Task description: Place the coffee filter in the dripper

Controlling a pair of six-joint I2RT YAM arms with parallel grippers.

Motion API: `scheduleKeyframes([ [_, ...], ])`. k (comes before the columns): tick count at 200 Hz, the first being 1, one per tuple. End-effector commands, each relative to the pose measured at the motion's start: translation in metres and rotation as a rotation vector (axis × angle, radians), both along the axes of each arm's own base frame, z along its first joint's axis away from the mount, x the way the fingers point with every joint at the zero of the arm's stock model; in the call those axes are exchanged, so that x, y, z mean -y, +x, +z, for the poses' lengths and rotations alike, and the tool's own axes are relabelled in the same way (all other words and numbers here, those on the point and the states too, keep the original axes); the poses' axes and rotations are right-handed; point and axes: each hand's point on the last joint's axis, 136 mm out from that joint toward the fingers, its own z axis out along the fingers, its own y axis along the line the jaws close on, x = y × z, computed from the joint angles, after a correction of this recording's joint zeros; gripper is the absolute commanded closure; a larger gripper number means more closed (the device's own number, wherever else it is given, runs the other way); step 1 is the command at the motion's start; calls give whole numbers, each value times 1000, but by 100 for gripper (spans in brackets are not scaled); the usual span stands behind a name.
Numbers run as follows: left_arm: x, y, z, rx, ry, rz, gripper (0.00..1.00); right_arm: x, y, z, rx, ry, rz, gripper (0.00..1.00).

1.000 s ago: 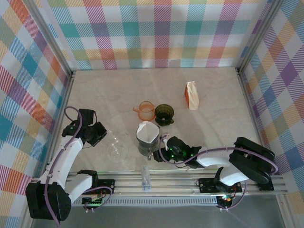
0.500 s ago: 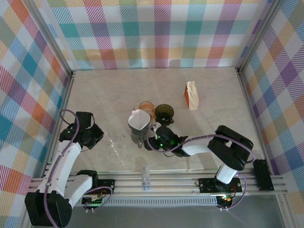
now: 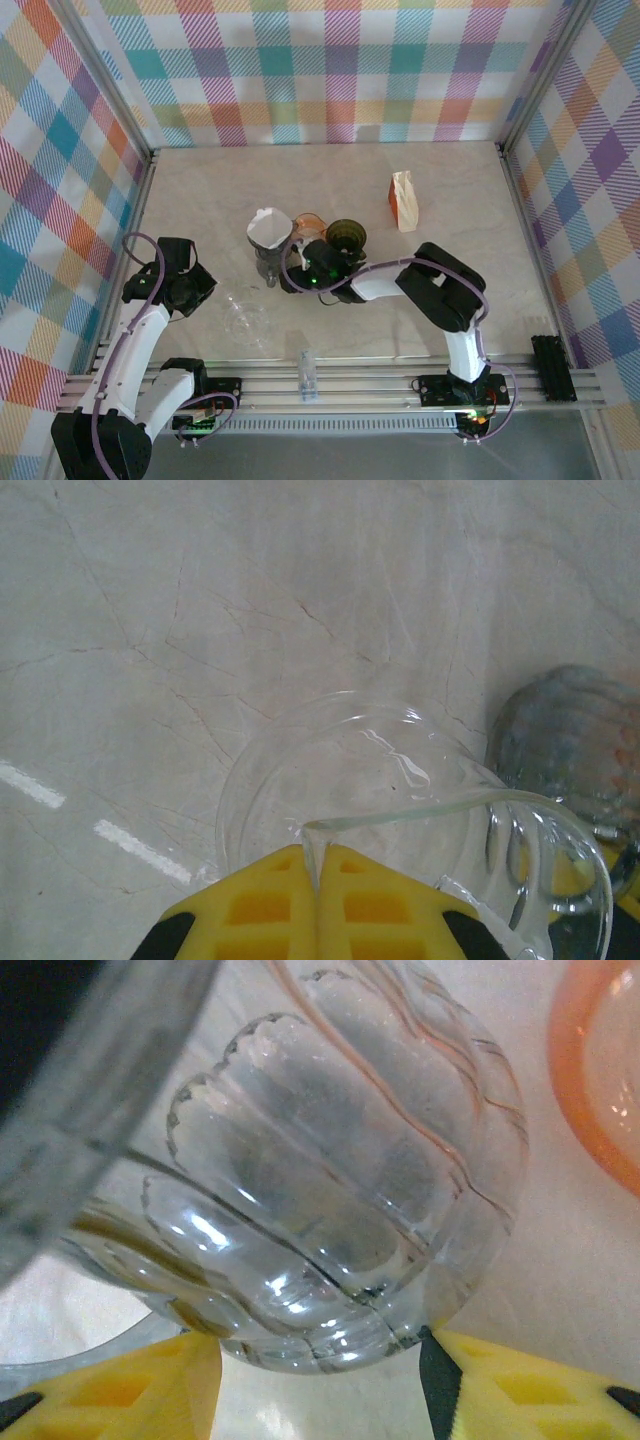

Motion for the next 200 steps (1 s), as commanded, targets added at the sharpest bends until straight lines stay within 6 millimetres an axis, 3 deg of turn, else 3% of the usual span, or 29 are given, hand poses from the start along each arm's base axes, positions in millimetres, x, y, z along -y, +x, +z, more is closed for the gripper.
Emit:
scheduleKeyframes([
  [1,-2,1,3,6,-3,5,100,-15,10,2,-5,13,33,44],
  [57,0,3,0,3,-12,0,100,-42,36,3,-29,26,26,44],
  [98,4,5,-2,3,-30,-11,100,-48,38,10,-37,50,23,43],
  [155,9,8,1,20,-56,-28,100,-23,18,42,-33,118,-5,34],
  [200,17,15,6,42,-94,-48,100,10,-17,68,-13,139,-25,33],
])
